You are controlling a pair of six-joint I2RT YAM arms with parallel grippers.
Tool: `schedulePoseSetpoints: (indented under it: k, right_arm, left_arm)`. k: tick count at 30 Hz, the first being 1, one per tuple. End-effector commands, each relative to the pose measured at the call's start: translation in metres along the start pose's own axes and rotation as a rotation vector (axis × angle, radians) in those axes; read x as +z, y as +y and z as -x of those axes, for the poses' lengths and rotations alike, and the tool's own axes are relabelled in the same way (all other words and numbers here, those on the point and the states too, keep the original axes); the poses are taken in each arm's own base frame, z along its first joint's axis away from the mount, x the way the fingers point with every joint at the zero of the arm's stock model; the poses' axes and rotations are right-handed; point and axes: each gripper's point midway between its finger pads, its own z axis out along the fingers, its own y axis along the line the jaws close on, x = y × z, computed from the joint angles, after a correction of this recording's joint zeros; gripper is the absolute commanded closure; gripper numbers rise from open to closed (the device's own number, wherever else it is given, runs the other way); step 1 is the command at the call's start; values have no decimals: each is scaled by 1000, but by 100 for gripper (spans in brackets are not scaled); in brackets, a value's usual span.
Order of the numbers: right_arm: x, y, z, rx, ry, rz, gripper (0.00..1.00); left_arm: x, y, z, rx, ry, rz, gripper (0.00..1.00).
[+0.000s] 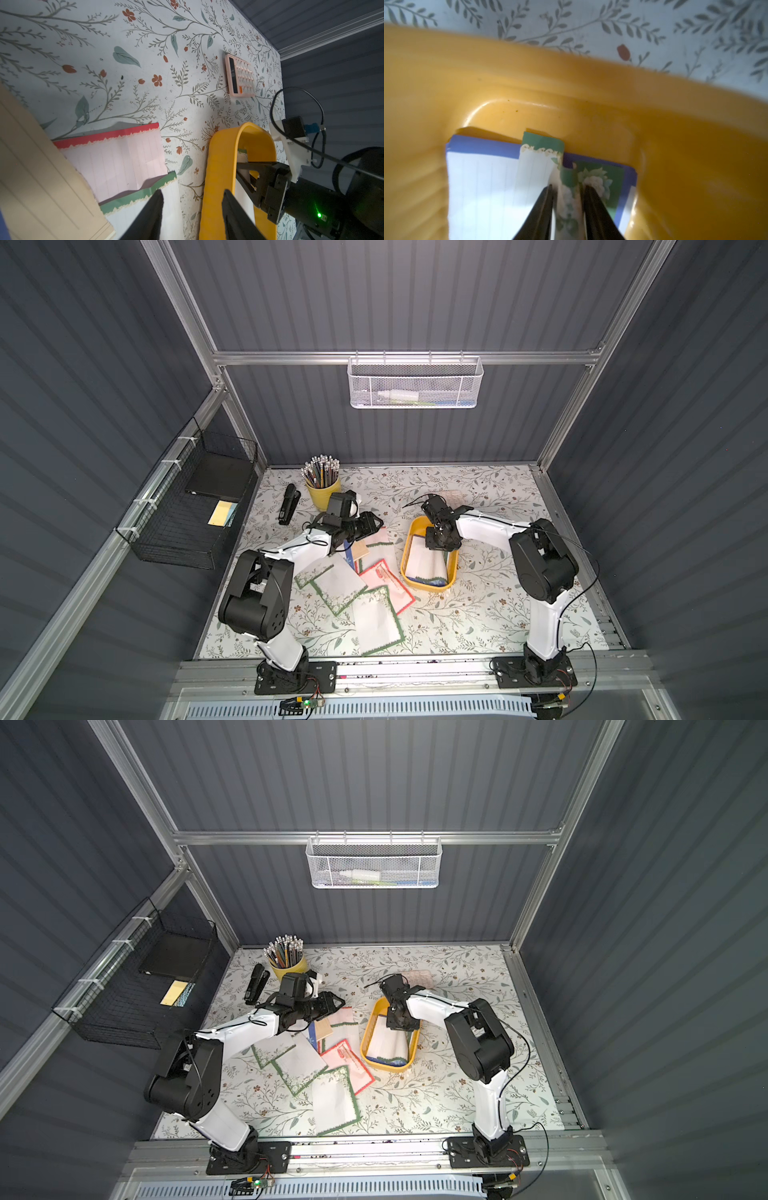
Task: Take out the stationery paper from the storage box
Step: Pick up the stationery paper from the storage box.
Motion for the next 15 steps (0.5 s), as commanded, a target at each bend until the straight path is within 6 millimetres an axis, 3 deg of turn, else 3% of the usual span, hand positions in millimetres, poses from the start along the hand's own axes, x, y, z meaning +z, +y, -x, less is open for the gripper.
schedulePoseSetpoints:
  k: [1, 7, 15]
  right_arm:
    - [-18, 5, 0, -18, 14, 12, 74]
    - [-43, 3, 18, -34, -41, -8, 74]
    - [-78, -4, 45, -40, -123, -16, 73]
  left_arm:
    - [-2, -10, 0, 15, 13, -14, 51]
    - [-4, -24, -2, 24, 38, -83, 51]
    - [-10, -68, -16, 78, 145, -329, 48]
